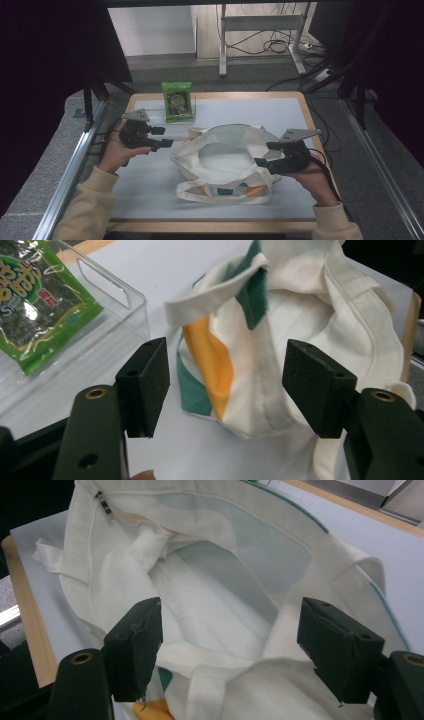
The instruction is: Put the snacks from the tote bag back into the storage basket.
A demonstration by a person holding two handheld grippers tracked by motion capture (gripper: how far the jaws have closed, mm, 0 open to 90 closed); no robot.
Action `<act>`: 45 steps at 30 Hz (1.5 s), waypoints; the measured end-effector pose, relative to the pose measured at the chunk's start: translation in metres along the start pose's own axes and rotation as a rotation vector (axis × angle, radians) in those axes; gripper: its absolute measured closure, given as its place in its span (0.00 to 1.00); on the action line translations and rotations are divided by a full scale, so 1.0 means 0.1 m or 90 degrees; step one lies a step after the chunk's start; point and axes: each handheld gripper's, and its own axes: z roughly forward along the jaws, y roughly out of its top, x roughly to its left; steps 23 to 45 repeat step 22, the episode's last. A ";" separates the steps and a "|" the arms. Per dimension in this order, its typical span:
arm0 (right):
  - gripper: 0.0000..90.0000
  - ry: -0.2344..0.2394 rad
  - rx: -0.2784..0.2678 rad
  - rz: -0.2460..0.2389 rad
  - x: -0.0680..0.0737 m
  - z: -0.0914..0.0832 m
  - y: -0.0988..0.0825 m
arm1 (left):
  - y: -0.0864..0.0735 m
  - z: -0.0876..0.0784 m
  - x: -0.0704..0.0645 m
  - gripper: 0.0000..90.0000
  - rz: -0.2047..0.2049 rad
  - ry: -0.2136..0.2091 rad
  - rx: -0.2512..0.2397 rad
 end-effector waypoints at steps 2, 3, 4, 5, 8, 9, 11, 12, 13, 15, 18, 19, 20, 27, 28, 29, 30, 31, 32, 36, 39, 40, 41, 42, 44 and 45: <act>0.29 -0.005 0.001 0.004 -0.02 -0.02 -0.02 | -0.05 0.00 -0.03 0.41 -0.003 0.007 0.008; 0.29 -0.007 0.000 0.005 -0.03 -0.03 -0.02 | -0.08 0.00 -0.04 0.41 -0.009 0.001 0.007; 0.29 -0.008 -0.001 0.008 -0.04 -0.04 -0.03 | -0.10 0.00 -0.05 0.40 -0.013 -0.006 0.006; 0.29 -0.009 -0.002 0.009 -0.05 -0.05 -0.03 | -0.12 0.01 -0.06 0.40 -0.013 -0.005 0.009; 0.29 -0.009 -0.007 0.009 -0.05 -0.06 -0.02 | -0.15 0.03 -0.08 0.40 -0.014 0.000 0.013; 0.29 -0.009 -0.007 0.008 -0.05 -0.06 -0.01 | -0.16 0.04 -0.09 0.40 -0.015 0.008 0.017; 0.29 -0.010 -0.007 0.007 -0.05 -0.07 -0.01 | -0.16 0.03 -0.08 0.40 -0.014 0.008 0.016; 0.29 -0.010 -0.009 0.008 -0.05 -0.07 -0.01 | -0.17 0.03 -0.08 0.40 -0.016 0.009 0.013; 0.29 -0.011 -0.009 0.007 -0.06 -0.07 -0.01 | -0.17 0.03 -0.08 0.40 -0.017 0.011 0.013; 0.29 -0.013 -0.009 0.007 -0.06 -0.07 -0.01 | -0.17 0.03 -0.08 0.40 -0.016 0.017 0.013; 0.28 -0.010 -0.013 0.006 -0.08 -0.08 -0.01 | -0.19 0.04 -0.09 0.40 -0.024 0.020 0.013; 0.28 -0.007 -0.014 0.006 -0.08 -0.08 -0.01 | -0.19 0.04 -0.09 0.39 -0.025 0.021 0.013; 0.27 -0.005 -0.013 0.004 -0.07 -0.09 -0.01 | -0.19 0.04 -0.08 0.39 -0.027 0.026 0.014; 0.27 0.000 -0.013 0.002 -0.07 -0.09 -0.02 | -0.19 0.02 -0.08 0.39 -0.033 0.037 0.012; 0.27 0.000 -0.013 0.002 -0.07 -0.09 -0.02 | -0.19 0.02 -0.08 0.39 -0.033 0.037 0.012; 0.27 0.000 -0.013 0.002 -0.07 -0.09 -0.02 | -0.19 0.02 -0.08 0.39 -0.033 0.037 0.012; 0.27 0.000 -0.013 0.002 -0.07 -0.09 -0.02 | -0.19 0.02 -0.08 0.39 -0.033 0.037 0.012; 0.27 0.000 -0.013 0.002 -0.07 -0.09 -0.02 | -0.19 0.02 -0.08 0.39 -0.033 0.037 0.012; 0.27 0.000 -0.013 0.002 -0.07 -0.09 -0.02 | -0.19 0.02 -0.08 0.39 -0.033 0.037 0.012; 0.27 0.000 -0.013 0.002 -0.07 -0.09 -0.02 | -0.19 0.02 -0.08 0.39 -0.033 0.037 0.012; 0.27 0.000 -0.013 0.002 -0.07 -0.09 -0.02 | -0.19 0.02 -0.08 0.39 -0.033 0.037 0.012; 0.27 0.000 -0.013 0.002 -0.07 -0.09 -0.02 | -0.19 0.02 -0.08 0.39 -0.033 0.037 0.012; 0.27 0.000 -0.013 0.002 -0.07 -0.09 -0.02 | -0.19 0.02 -0.08 0.39 -0.033 0.037 0.012; 0.27 0.000 -0.013 0.002 -0.07 -0.09 -0.02 | -0.19 0.02 -0.08 0.39 -0.033 0.037 0.012; 0.27 0.000 -0.013 0.002 -0.07 -0.09 -0.02 | -0.19 0.02 -0.08 0.39 -0.033 0.037 0.012; 0.27 0.000 -0.013 0.002 -0.07 -0.09 -0.02 | -0.19 0.02 -0.08 0.39 -0.033 0.037 0.012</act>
